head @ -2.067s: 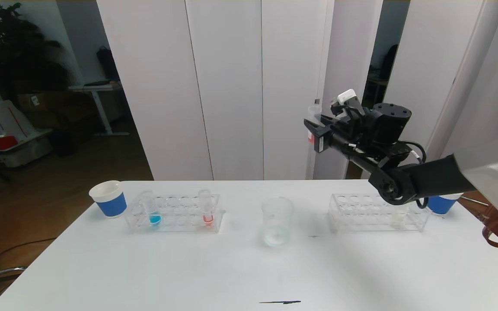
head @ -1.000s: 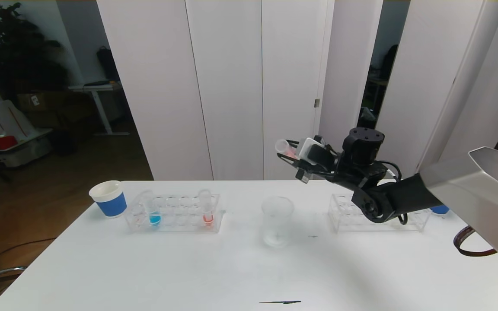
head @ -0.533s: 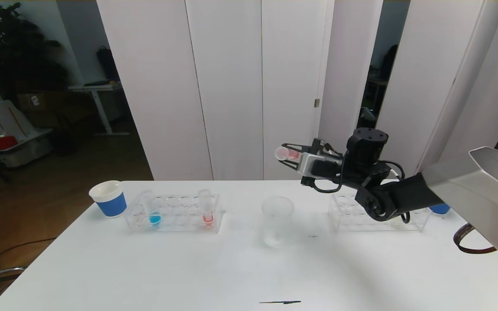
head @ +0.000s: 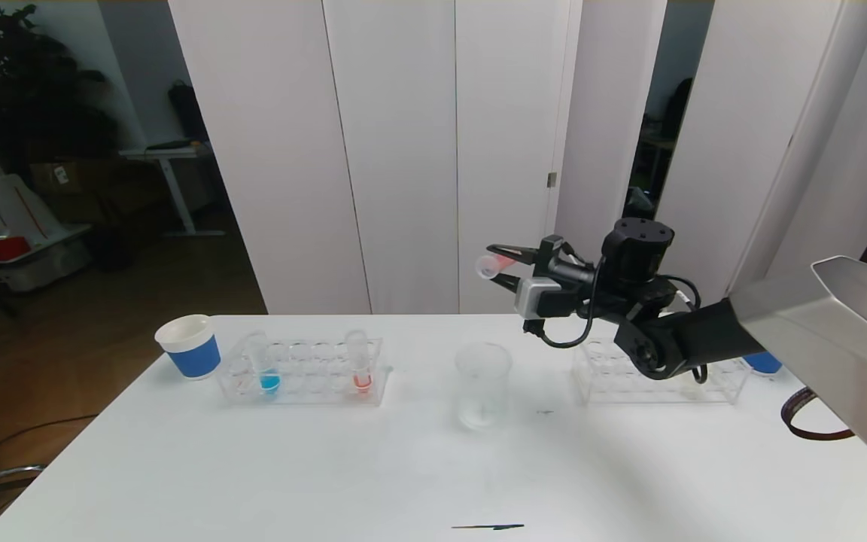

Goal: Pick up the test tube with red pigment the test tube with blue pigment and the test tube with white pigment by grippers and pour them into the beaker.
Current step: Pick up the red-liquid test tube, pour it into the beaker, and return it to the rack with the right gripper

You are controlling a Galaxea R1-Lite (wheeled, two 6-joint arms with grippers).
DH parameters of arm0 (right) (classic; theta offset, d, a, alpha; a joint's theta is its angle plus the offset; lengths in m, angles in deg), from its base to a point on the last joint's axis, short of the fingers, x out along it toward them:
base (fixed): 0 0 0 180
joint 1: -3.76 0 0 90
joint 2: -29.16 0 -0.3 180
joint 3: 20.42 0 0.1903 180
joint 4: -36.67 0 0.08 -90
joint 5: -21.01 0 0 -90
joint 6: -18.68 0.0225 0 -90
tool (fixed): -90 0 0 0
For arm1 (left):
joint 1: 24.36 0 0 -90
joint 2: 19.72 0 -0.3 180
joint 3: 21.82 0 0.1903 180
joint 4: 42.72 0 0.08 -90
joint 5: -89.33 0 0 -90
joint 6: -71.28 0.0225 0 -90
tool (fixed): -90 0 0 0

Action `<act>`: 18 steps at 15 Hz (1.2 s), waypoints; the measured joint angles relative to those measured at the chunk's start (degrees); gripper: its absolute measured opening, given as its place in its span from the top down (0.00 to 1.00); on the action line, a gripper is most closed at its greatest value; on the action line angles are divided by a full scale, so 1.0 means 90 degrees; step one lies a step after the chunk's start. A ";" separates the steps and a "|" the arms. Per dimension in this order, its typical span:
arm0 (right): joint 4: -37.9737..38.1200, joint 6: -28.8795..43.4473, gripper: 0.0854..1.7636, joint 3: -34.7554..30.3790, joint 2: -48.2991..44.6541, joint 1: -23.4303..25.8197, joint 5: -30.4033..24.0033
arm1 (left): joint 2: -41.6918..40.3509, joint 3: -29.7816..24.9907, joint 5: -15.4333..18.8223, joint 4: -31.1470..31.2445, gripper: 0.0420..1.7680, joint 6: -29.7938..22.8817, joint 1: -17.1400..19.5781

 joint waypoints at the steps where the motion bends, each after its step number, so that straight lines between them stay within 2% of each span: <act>1: 0.0000 -0.0041 0.71 0.0007 0.0030 -0.0008 0.0001 | 0.0000 0.0000 0.0000 0.0000 0.01 0.0000 0.0000; 9: 0.0028 -0.0897 0.71 0.0414 0.0268 -0.0068 0.0041 | 0.0000 0.0000 0.0003 0.0000 0.01 0.0000 0.0000; 14: 0.0003 -0.0990 0.71 0.0481 0.0377 -0.0079 0.0026 | 0.0000 0.0000 0.0003 0.0000 0.01 0.0000 -0.0003; 18: -0.0085 -0.1164 0.71 0.0470 0.0419 0.0000 -0.0377 | 0.0000 0.0000 0.0000 0.0000 0.01 0.0000 -0.0003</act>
